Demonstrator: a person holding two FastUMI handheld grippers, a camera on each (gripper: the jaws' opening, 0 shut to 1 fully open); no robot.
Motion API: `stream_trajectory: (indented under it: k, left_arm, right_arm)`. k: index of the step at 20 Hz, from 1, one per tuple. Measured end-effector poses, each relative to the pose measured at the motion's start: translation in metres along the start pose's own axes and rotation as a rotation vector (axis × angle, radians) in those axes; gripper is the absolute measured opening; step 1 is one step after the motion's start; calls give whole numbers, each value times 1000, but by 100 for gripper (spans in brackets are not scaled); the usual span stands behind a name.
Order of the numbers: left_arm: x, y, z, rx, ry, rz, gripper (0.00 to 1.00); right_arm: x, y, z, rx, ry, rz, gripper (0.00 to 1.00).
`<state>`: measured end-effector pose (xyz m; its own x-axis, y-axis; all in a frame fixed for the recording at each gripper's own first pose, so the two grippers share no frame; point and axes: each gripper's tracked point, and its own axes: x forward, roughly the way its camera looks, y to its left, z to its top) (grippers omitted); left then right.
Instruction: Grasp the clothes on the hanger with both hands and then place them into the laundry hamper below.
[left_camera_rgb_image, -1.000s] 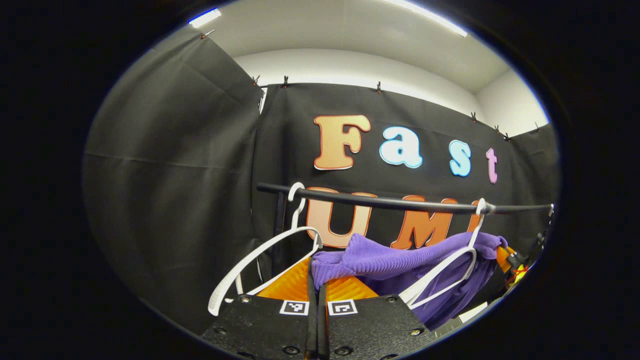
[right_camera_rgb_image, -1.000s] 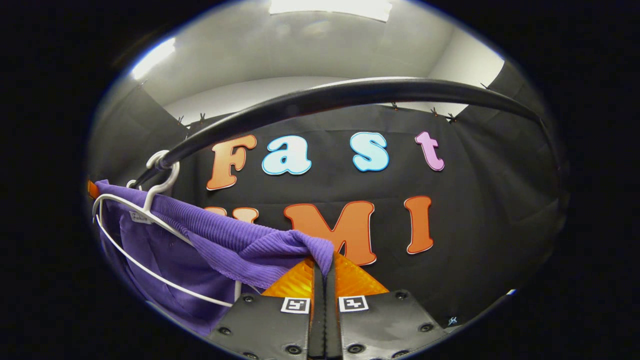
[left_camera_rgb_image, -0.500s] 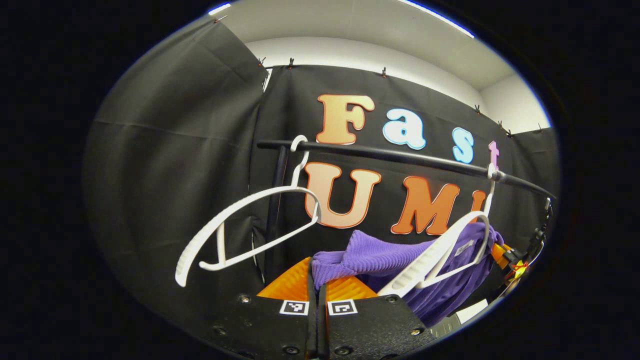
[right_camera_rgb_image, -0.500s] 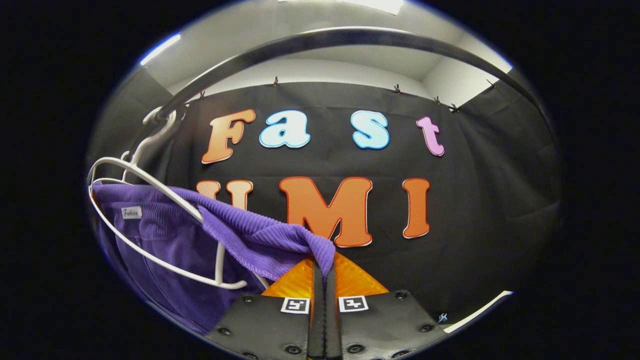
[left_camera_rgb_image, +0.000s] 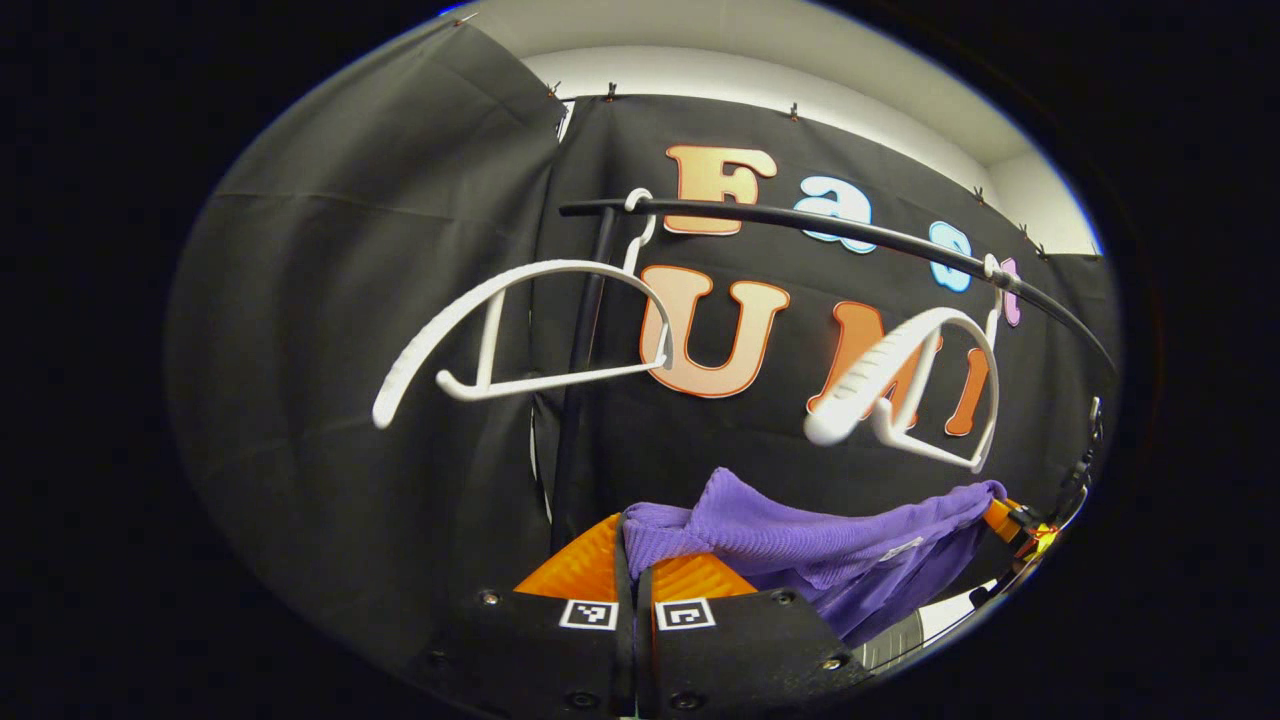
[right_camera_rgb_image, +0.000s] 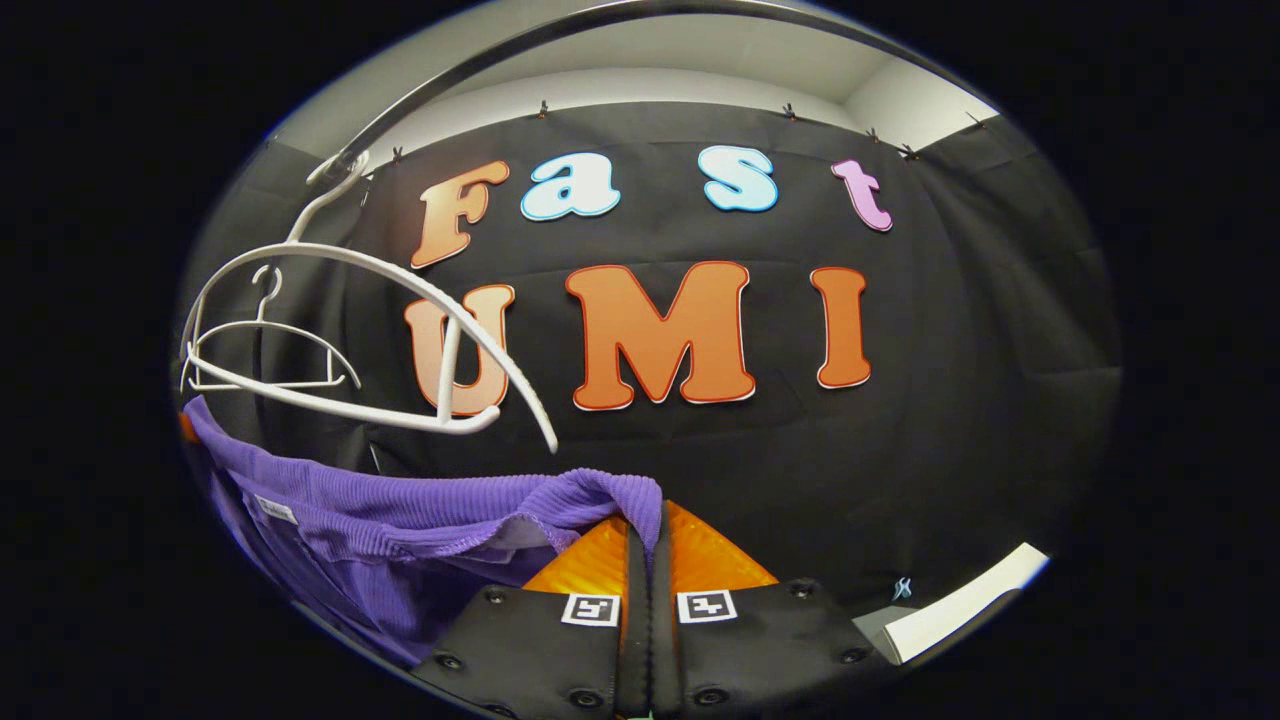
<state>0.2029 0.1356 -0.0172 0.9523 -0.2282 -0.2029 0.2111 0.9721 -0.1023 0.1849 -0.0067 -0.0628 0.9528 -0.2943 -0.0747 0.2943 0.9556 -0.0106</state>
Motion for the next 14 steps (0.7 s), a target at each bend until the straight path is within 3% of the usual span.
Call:
stream_trajectory:
  k: [5,14]
  left_arm:
    - [-11,-8,-21,-6,31,-7,1]
    - [-8,-60,-50,-22,81,-99,0]
  right_arm:
    - [-17,-6,-2,9,15,5,8]
    - [-39,-29,-5,-1,50,-4,8]
